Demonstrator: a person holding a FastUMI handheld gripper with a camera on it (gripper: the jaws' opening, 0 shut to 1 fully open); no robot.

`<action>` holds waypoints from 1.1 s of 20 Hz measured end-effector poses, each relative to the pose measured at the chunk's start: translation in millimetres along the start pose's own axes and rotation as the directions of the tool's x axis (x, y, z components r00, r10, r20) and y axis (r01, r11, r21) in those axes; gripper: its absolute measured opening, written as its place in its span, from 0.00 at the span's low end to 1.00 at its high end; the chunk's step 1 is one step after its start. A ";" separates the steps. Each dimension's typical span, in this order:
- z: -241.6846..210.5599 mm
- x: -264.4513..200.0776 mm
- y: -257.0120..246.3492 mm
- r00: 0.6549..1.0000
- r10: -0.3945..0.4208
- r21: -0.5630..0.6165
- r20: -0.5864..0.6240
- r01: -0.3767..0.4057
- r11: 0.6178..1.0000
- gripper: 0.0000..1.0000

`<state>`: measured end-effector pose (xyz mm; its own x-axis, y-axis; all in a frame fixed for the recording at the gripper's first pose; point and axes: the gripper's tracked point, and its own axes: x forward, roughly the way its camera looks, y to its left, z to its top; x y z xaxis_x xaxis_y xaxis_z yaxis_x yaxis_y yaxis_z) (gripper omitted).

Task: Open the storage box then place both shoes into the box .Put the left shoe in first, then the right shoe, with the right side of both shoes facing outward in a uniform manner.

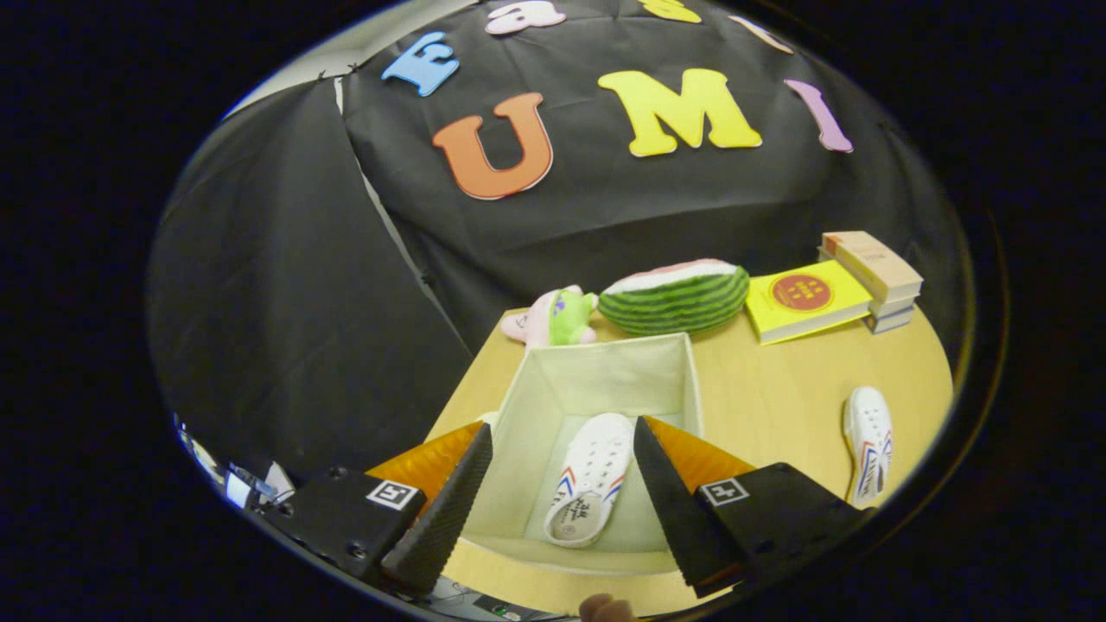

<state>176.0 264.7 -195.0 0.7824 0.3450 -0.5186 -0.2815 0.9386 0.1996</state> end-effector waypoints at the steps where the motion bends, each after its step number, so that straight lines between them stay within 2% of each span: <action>1: 6.7 -8.2 -11.7 1.000 -0.010 -0.002 0.011 0.010 1.000 1.00; 4: 25.1 -39.5 -55.1 0.997 -0.071 -0.033 0.034 0.072 0.997 1.00; 9: 45.3 -85.5 -147.3 0.976 -0.216 -0.061 0.039 0.218 0.974 1.00; 14: 31.6 -108.8 -235.2 0.949 -0.312 -0.063 -0.052 0.309 0.949 1.00; 17: 19.0 -115.2 -293.9 0.909 -0.403 -0.067 -0.112 0.397 0.915 1.00; 22: -29.0 -109.7 -364.0 0.834 -0.476 -0.172 -0.280 0.444 0.879 1.00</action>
<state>176.6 -114.5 -234.9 0.6311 -0.1561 -0.7598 0.0041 0.9802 -0.1980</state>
